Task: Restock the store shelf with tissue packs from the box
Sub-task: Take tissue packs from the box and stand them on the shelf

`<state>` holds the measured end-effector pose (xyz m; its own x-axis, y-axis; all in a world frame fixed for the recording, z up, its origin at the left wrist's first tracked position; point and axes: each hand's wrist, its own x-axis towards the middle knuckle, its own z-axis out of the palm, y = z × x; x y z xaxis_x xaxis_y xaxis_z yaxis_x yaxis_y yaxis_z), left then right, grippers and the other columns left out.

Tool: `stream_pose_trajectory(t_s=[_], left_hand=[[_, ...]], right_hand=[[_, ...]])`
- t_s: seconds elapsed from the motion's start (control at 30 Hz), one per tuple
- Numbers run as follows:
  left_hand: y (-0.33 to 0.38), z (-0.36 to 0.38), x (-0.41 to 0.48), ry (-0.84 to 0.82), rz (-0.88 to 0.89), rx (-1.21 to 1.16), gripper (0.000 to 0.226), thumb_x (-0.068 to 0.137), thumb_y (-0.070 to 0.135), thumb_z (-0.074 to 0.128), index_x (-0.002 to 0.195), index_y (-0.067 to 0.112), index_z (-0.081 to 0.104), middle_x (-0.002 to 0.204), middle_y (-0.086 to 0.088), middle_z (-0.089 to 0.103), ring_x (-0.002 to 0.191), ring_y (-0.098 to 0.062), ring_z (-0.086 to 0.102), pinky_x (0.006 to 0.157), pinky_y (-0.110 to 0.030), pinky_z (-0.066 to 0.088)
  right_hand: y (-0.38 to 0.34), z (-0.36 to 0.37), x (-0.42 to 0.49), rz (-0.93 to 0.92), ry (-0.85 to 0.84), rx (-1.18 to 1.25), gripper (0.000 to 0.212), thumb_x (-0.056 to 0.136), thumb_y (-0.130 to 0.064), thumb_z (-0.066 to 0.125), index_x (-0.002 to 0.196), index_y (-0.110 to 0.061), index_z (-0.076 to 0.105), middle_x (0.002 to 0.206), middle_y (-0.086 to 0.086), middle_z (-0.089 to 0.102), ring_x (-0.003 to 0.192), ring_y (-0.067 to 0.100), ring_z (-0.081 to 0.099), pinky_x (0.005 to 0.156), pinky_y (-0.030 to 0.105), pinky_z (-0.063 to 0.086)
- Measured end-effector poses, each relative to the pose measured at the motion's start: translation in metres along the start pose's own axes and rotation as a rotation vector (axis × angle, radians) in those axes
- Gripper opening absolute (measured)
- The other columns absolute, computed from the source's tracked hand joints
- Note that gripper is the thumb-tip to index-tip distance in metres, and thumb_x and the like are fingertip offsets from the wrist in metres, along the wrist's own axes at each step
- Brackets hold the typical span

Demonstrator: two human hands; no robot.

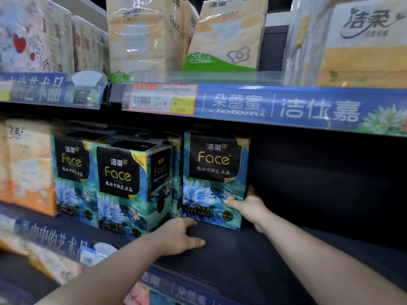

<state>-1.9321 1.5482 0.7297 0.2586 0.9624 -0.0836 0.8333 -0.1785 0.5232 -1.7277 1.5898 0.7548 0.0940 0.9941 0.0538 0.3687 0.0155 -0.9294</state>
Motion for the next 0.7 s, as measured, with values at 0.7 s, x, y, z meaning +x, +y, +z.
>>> stream_pose_trajectory(t_s=[0.7], left_hand=[[-0.014,0.007,0.0,-0.031,0.097,0.284,0.06,0.089,0.05,0.053,0.139,0.019,0.044,0.143,-0.002,0.044,0.13,-0.019,0.042,0.109,-0.03,0.034]], right_hand=[[-0.011,0.007,-0.004,0.06,0.005,-0.103,0.042,0.074,-0.028,0.08,0.098,-0.022,0.045,0.112,0.007,0.064,0.103,0.025,0.064,0.093,0.042,0.052]])
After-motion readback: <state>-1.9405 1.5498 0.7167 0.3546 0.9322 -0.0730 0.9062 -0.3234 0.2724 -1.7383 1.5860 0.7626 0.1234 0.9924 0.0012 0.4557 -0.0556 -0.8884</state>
